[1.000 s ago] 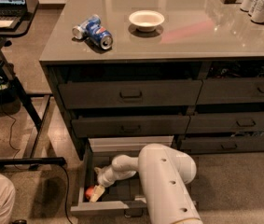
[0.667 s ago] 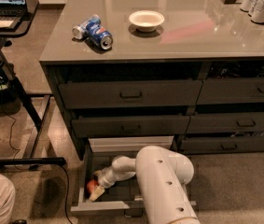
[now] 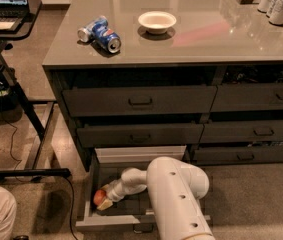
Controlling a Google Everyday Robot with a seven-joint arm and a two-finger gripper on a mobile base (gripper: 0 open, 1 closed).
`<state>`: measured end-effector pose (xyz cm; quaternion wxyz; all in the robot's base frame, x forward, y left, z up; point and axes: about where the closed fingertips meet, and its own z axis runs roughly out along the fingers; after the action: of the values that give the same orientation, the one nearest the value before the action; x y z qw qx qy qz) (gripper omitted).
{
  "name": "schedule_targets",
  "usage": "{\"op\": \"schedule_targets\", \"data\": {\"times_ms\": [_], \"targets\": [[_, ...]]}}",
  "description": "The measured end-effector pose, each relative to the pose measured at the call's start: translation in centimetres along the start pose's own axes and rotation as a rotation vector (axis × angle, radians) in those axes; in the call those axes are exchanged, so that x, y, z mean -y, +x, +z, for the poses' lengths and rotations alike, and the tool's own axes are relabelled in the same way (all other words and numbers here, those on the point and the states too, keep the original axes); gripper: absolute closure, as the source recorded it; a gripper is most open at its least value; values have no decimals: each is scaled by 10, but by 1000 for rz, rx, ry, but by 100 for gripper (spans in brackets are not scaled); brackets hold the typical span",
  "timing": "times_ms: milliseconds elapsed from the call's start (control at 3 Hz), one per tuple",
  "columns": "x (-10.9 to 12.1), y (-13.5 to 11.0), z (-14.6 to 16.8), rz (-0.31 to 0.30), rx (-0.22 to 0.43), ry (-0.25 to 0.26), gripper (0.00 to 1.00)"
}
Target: Pick apple from bottom drawer and place on counter
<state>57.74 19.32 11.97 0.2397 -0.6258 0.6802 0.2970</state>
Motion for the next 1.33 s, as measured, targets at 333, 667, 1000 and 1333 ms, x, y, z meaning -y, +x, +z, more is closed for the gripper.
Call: {"op": "schedule_targets", "data": {"times_ms": [333, 667, 1000, 1333], "targets": [[1, -1, -14, -2, 21, 18, 89], [0, -5, -56, -21, 78, 34, 100], [0, -10, -128, -72, 162, 50, 100], [-4, -23, -213, -145, 221, 68, 100]]}}
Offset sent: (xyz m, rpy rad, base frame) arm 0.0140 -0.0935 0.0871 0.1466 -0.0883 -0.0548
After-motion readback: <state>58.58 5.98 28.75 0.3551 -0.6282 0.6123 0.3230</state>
